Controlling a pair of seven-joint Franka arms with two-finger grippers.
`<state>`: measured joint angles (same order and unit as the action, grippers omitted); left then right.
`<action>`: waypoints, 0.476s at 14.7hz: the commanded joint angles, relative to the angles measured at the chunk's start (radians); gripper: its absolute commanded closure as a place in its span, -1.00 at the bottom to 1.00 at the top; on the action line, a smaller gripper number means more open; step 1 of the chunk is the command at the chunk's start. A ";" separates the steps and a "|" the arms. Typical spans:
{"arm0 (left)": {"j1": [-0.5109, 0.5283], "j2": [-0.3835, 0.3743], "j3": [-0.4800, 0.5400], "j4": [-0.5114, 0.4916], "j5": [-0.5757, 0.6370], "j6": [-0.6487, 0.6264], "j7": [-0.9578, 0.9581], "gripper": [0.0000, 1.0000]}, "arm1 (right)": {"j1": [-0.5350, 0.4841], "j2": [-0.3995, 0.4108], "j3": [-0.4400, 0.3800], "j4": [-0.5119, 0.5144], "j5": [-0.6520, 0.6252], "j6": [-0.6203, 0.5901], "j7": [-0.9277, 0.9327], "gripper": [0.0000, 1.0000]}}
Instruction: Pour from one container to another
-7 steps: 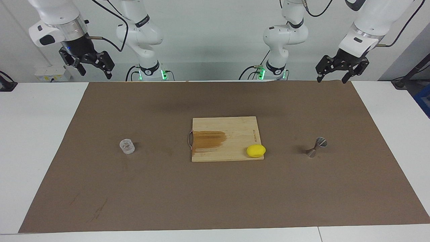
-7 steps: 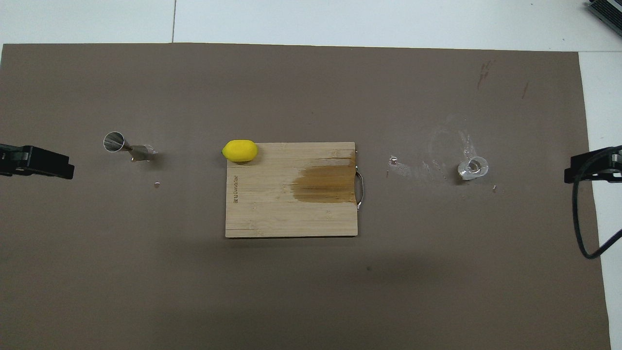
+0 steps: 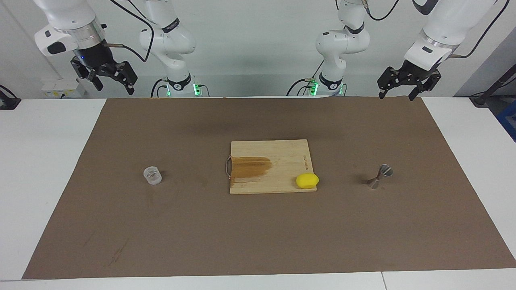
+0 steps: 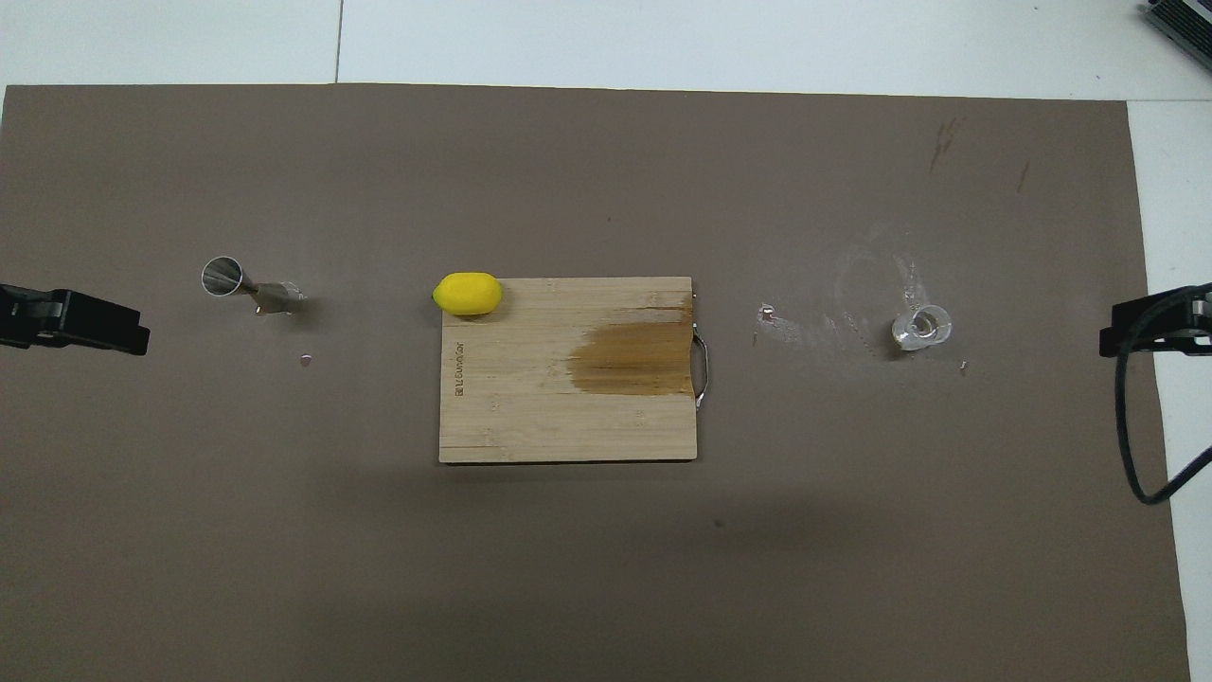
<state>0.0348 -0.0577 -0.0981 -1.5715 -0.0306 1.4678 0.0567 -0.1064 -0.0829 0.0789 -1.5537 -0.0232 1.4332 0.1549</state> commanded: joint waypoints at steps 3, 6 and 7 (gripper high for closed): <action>0.054 -0.047 0.003 -0.105 0.000 0.065 0.002 -1.00 | -0.007 -0.023 0.001 -0.022 0.008 -0.005 -0.020 -1.00; 0.037 0.010 0.000 -0.087 0.066 0.084 0.000 -1.00 | -0.007 -0.023 0.001 -0.022 0.008 -0.007 -0.020 -1.00; 0.037 0.039 0.000 -0.067 0.066 0.097 0.000 -1.00 | -0.007 -0.023 0.001 -0.022 0.008 -0.005 -0.020 -1.00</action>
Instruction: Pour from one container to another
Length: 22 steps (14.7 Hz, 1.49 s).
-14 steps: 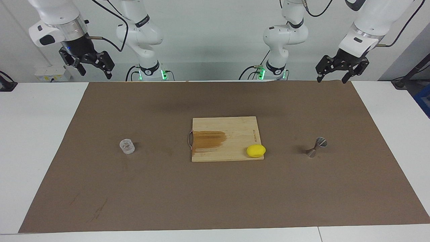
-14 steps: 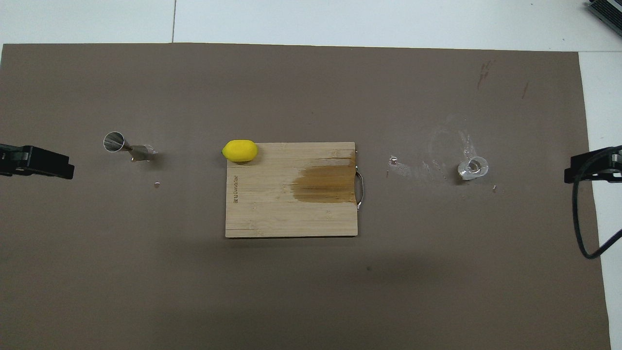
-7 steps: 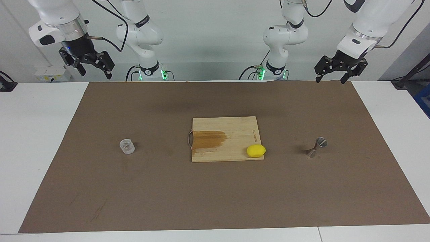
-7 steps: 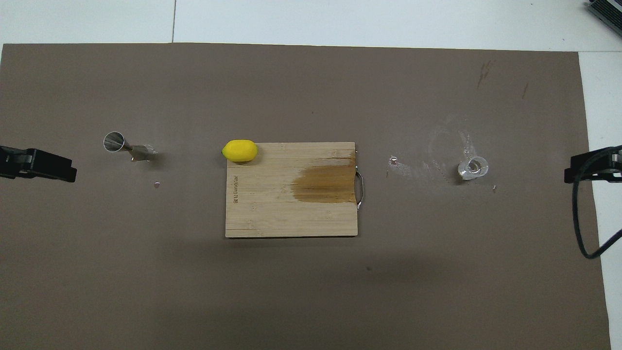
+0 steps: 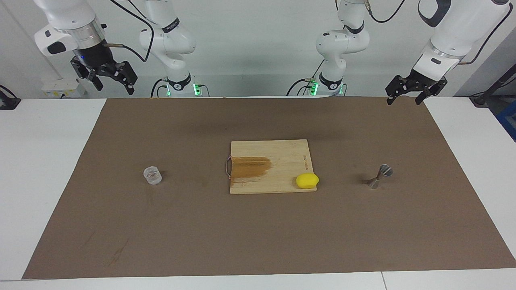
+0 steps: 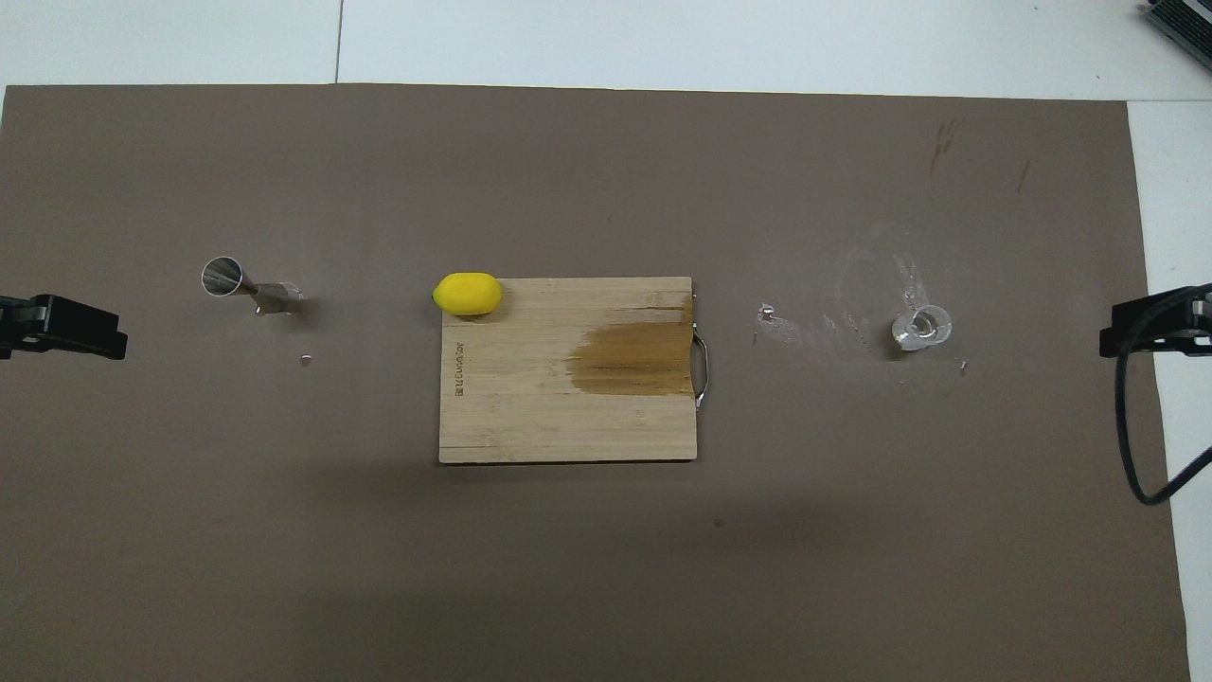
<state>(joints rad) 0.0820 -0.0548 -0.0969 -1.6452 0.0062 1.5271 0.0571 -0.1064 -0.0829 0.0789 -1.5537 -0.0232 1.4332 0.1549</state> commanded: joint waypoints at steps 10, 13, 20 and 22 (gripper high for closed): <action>0.021 0.316 0.182 0.084 -0.361 0.051 -0.490 -1.00 | -0.007 -0.023 0.001 -0.022 0.008 -0.005 -0.020 -1.00; 0.021 0.311 0.297 -0.017 -0.607 0.099 -0.607 -1.00 | -0.007 -0.023 0.001 -0.022 0.008 -0.005 -0.020 -1.00; 0.018 0.282 0.395 -0.353 -1.069 0.318 -0.962 -1.00 | -0.007 -0.023 0.001 -0.022 0.008 -0.005 -0.020 -1.00; 0.013 0.285 0.391 -0.364 -1.123 0.338 -0.991 -1.00 | -0.007 -0.023 0.001 -0.022 0.008 -0.007 -0.020 -1.00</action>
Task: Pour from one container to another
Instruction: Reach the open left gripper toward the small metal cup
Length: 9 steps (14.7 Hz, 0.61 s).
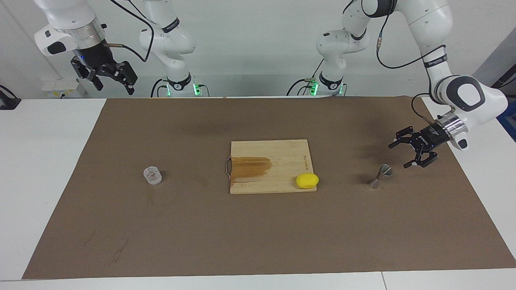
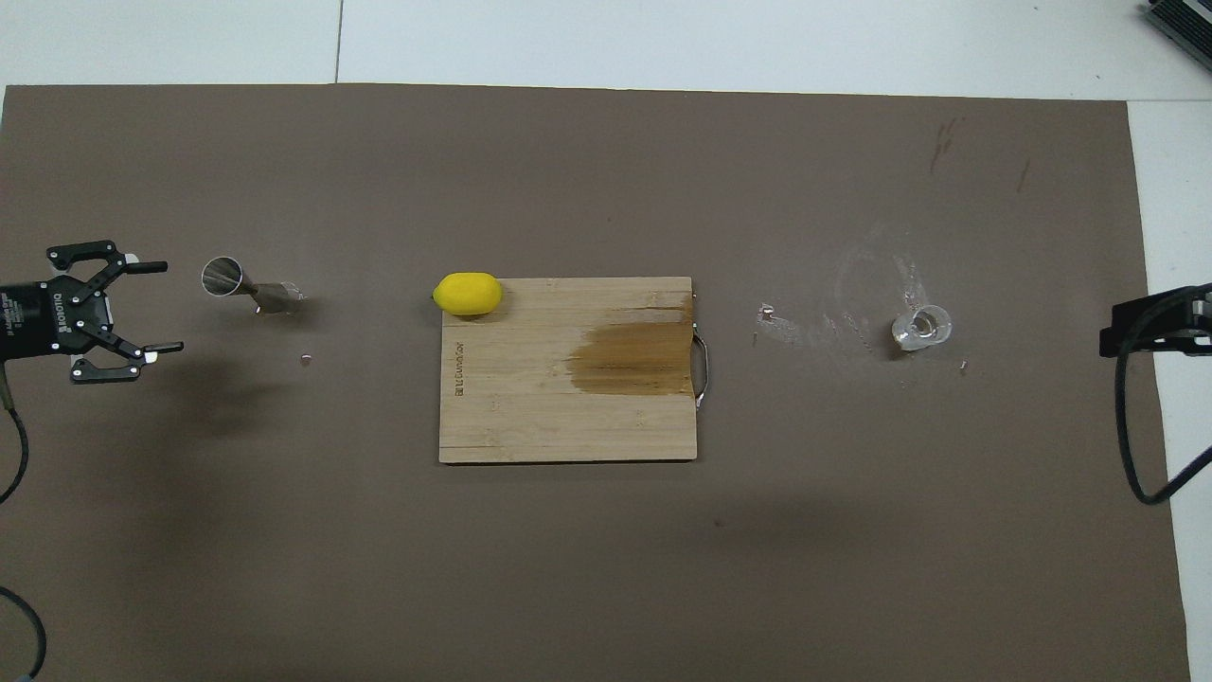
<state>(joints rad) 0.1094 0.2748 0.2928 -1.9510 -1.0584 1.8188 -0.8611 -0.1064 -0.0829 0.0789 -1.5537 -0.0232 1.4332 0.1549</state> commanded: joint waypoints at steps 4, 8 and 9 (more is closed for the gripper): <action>-0.043 -0.034 -0.001 -0.091 -0.187 0.066 -0.193 -1.00 | -0.007 -0.023 0.001 -0.022 0.008 -0.007 -0.020 -1.00; -0.062 -0.013 -0.006 -0.086 -0.262 0.114 -0.194 -1.00 | -0.007 -0.023 0.001 -0.022 0.008 -0.005 -0.020 -1.00; -0.069 0.000 -0.008 -0.083 -0.275 0.125 -0.193 -1.00 | -0.007 -0.023 0.001 -0.022 0.008 -0.007 -0.020 -1.00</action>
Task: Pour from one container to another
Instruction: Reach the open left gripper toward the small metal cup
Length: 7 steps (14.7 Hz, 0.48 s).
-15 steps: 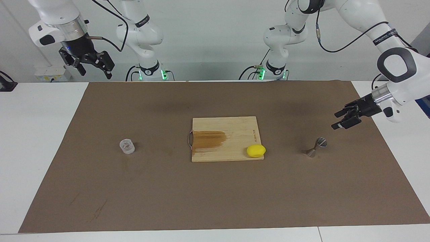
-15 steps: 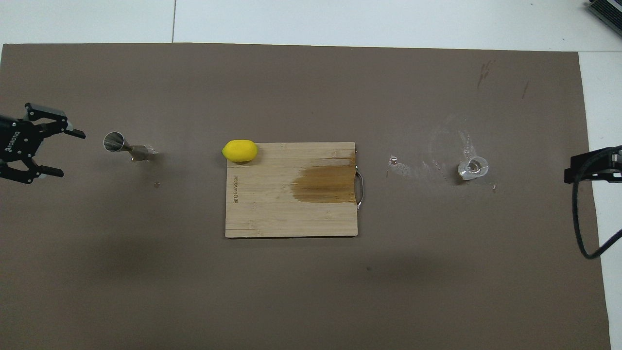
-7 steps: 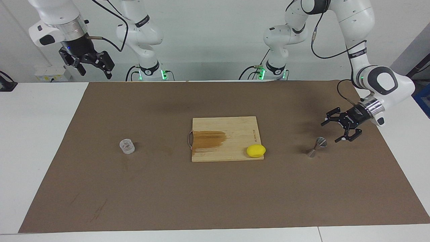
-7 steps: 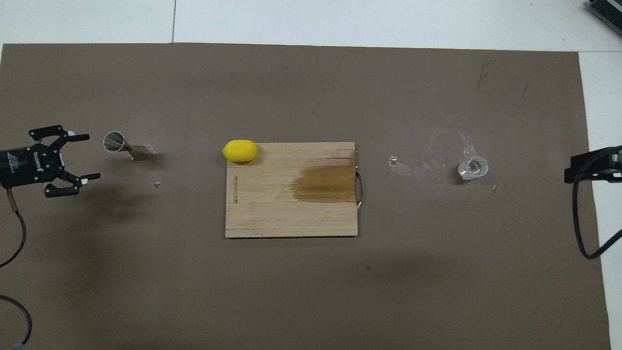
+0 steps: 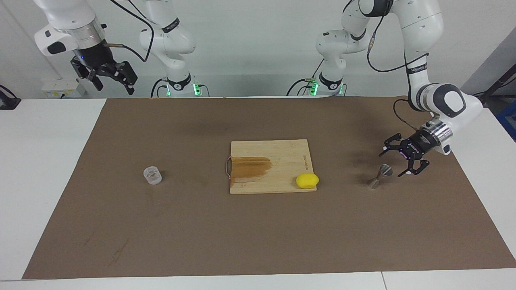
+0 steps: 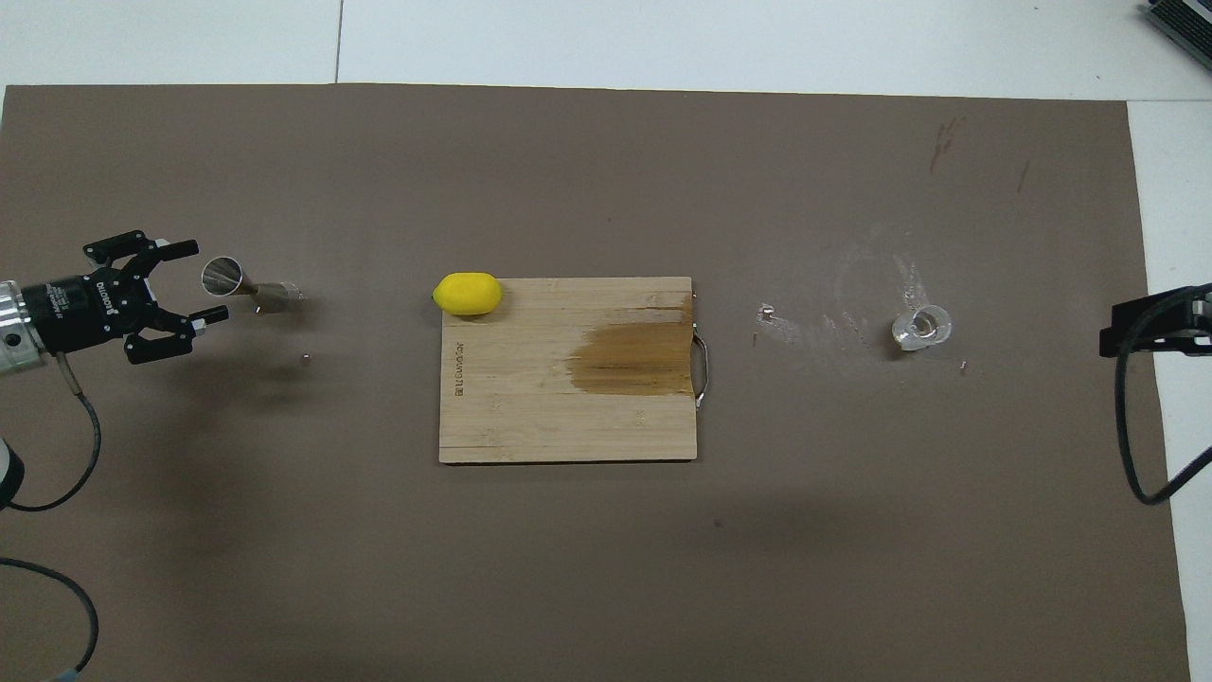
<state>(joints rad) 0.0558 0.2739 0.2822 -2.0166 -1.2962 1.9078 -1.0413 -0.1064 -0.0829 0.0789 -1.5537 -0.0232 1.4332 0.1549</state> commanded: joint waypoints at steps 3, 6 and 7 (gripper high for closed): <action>-0.028 0.010 0.003 -0.016 -0.061 0.060 -0.008 -1.00 | -0.007 -0.023 0.001 -0.022 0.008 -0.007 -0.020 -1.00; -0.028 0.024 0.003 -0.002 -0.066 0.082 -0.003 -0.98 | -0.007 -0.023 0.001 -0.022 0.008 -0.005 -0.020 -1.00; -0.028 0.025 0.003 -0.002 -0.064 0.089 -0.003 -0.96 | -0.007 -0.023 0.001 -0.022 0.008 -0.007 -0.020 -1.00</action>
<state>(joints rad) 0.0430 0.2903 0.2774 -2.0214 -1.3393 1.9683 -1.0420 -0.1064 -0.0829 0.0789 -1.5537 -0.0232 1.4332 0.1549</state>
